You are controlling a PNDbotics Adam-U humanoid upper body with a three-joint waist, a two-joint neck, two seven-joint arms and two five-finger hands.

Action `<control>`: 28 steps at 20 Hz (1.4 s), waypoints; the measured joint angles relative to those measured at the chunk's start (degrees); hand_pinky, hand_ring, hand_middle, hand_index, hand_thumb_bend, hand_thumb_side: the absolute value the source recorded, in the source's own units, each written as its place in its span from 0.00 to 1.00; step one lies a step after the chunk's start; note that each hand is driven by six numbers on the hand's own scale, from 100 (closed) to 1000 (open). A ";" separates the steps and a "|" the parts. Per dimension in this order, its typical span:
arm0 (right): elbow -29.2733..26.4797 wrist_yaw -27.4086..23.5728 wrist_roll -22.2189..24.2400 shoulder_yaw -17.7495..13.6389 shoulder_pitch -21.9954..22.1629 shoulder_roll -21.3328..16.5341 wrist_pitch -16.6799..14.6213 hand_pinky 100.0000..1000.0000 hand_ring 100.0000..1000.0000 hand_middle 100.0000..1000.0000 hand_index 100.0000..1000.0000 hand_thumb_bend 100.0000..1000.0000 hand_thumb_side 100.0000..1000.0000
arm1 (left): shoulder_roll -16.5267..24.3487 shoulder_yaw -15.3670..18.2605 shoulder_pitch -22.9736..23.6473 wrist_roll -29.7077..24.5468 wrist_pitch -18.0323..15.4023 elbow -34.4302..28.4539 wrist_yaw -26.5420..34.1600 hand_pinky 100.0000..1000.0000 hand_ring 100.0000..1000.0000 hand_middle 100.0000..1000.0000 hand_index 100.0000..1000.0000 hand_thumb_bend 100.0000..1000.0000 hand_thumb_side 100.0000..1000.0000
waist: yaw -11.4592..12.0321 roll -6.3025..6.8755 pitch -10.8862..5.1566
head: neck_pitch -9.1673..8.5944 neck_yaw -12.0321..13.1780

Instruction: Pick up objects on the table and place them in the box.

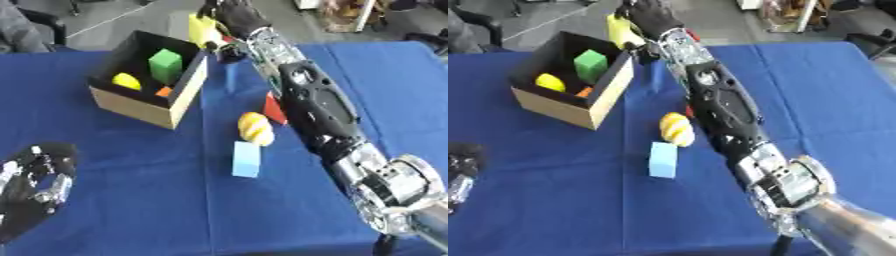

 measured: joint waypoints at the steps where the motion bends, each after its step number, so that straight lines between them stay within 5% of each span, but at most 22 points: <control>1: 0.04 -0.33 0.00 0.00 -0.26 0.38 0.07 0.80 0.62 0.38 0.48 0.13 0.00 | 0.00 -0.04 0.00 -0.04 0.03 0.00 0.01 0.71 0.63 0.62 0.70 0.00 0.19 | 0.16 0.00 0.00 | 0.00 -0.19; 9: 3.87 -0.98 3.53 1.07 0.52 5.94 -2.59 0.84 0.74 0.68 0.79 0.28 0.00 | -0.03 -0.38 -0.05 -0.28 0.04 0.01 0.13 0.71 0.63 0.62 0.70 0.00 0.20 | 1.89 0.00 0.00 | 0.00 -1.49; 12: 4.60 -0.07 4.18 1.14 0.93 7.28 -2.78 0.87 0.80 0.80 0.95 0.56 0.19 | -0.03 -0.48 -0.09 -0.40 0.05 0.01 0.24 0.71 0.63 0.62 0.70 0.00 0.20 | 2.15 0.00 0.00 | 0.00 -1.79; 14: 4.63 1.24 3.77 1.45 0.99 7.58 -2.21 0.87 0.80 0.83 0.98 0.62 0.26 | -0.04 -0.56 -0.10 -0.43 0.07 0.01 0.29 0.71 0.63 0.62 0.70 0.00 0.20 | 2.16 0.00 0.00 | 0.00 -1.83; 22: 1.30 4.87 -3.75 2.18 0.92 7.19 2.68 0.85 0.76 0.78 0.97 0.57 0.19 | -0.04 -0.65 -0.17 -0.46 0.13 0.01 0.34 0.71 0.62 0.62 0.70 0.00 0.20 | 1.53 0.00 0.00 | 0.00 -2.03; 25: -0.64 0.44 -4.29 2.24 0.81 4.96 2.95 0.85 0.72 0.70 0.93 0.46 0.15 | -0.04 -0.59 -0.17 -0.31 0.19 0.01 0.32 0.71 0.62 0.62 0.70 0.00 0.20 | 0.73 0.00 0.00 | 0.00 -1.77; 28: -2.65 -9.43 -0.01 3.20 1.43 0.92 0.29 0.87 0.75 0.71 0.92 0.36 0.16 | -0.01 -0.29 -0.15 -0.10 0.16 0.01 0.22 0.71 0.62 0.61 0.70 0.00 0.20 | -0.15 -0.02 0.00 | 0.00 -1.16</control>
